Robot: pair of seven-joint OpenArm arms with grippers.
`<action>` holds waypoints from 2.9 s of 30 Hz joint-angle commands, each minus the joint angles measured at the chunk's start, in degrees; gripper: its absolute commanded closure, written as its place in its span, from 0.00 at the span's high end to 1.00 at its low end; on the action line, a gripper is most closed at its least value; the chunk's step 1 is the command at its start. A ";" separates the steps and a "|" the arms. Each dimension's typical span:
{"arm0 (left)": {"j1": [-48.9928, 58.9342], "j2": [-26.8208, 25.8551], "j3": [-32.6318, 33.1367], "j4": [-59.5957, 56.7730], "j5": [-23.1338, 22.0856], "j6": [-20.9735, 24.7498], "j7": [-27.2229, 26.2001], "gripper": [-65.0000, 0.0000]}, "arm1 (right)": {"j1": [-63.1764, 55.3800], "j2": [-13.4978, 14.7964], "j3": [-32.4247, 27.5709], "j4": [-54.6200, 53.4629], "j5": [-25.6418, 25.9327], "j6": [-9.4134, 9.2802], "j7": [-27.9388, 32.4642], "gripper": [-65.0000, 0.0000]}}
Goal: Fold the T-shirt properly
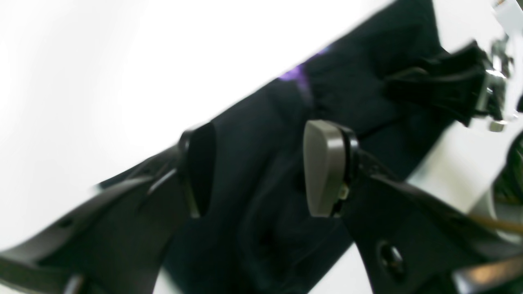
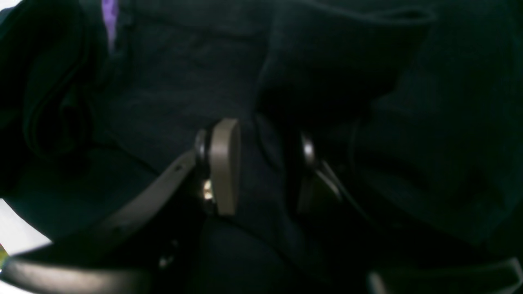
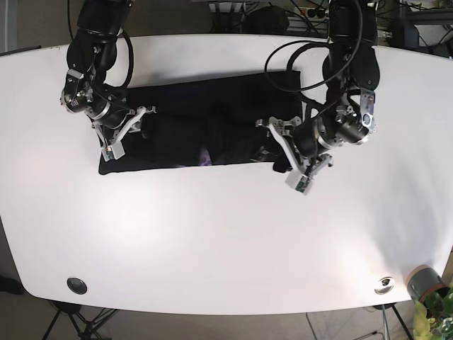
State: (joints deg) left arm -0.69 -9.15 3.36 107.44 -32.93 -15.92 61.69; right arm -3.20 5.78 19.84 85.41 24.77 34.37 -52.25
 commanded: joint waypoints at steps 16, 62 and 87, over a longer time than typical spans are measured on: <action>9.61 1.98 -12.54 -1.37 9.32 -6.19 -8.99 0.07 | 0.26 -0.37 -0.19 0.35 -0.91 -0.04 -1.69 0.29; 3.37 3.13 2.49 -2.60 12.75 -11.46 -9.34 0.07 | 2.45 0.15 0.25 0.79 6.30 -0.66 -4.41 0.30; 7.85 5.06 -20.54 -14.21 12.75 -24.08 -9.34 0.08 | 4.30 13.60 11.95 -4.31 38.65 -12.35 -5.82 0.92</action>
State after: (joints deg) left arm 7.88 -3.90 -17.47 92.95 -19.09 -39.90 53.30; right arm 0.19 17.32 30.79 83.07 61.65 21.30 -58.76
